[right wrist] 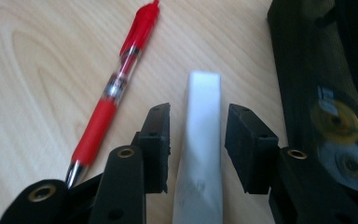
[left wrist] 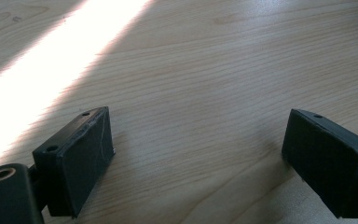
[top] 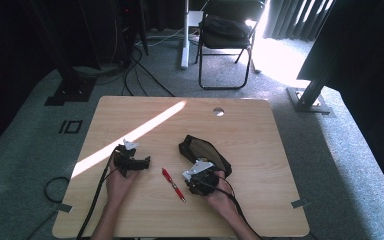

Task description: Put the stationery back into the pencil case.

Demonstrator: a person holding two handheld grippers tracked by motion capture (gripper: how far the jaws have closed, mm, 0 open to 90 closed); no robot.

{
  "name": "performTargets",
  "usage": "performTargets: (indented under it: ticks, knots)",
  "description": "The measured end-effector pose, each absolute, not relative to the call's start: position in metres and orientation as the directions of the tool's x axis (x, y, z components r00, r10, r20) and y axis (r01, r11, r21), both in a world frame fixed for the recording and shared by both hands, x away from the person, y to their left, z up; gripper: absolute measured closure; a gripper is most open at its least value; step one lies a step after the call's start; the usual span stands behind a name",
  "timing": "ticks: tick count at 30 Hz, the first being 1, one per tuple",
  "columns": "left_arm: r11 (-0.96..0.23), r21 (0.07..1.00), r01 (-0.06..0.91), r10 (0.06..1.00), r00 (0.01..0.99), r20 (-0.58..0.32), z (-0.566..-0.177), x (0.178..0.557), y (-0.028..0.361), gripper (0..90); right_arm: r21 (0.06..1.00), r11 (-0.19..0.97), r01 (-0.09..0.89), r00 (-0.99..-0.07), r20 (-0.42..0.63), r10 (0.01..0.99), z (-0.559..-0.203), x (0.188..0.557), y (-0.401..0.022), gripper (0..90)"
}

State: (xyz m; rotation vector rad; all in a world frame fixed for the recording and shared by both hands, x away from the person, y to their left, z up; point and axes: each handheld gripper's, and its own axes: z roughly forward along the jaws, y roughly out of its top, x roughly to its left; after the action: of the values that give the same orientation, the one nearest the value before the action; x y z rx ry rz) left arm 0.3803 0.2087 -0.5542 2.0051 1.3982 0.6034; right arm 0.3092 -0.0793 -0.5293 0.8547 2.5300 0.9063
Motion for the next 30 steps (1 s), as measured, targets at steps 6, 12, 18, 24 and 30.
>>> performTargets:
  ticks: [6,12,18,24,30]
  knots:
    - [-0.255,0.705,0.662,0.941,0.338,0.023,-0.554,0.38,0.209,8.9,0.628,0.627,0.462,-0.763,-0.079,0.641,-0.536,0.321,-0.071,65.8]
    - [-0.255,0.705,0.662,0.941,0.338,0.023,-0.554,0.38,0.209,8.9,0.612,0.627,0.481,-0.756,-0.072,0.651,-0.538,0.322,-0.071,67.7]
    - [-0.255,0.705,0.662,0.941,0.338,0.023,-0.554,0.38,0.209,8.9,0.607,0.608,0.511,-0.756,-0.019,0.654,-0.538,0.326,-0.073,70.2]
    - [-0.255,0.705,0.662,0.941,0.338,0.023,-0.554,0.38,0.209,8.9,0.618,0.606,0.501,-0.753,-0.033,0.657,-0.539,0.324,-0.074,71.1]
    - [-0.255,0.705,0.661,0.941,0.338,0.023,-0.554,0.38,0.209,8.8,0.623,0.615,0.484,-0.757,-0.055,0.651,-0.538,0.321,-0.073,71.2]
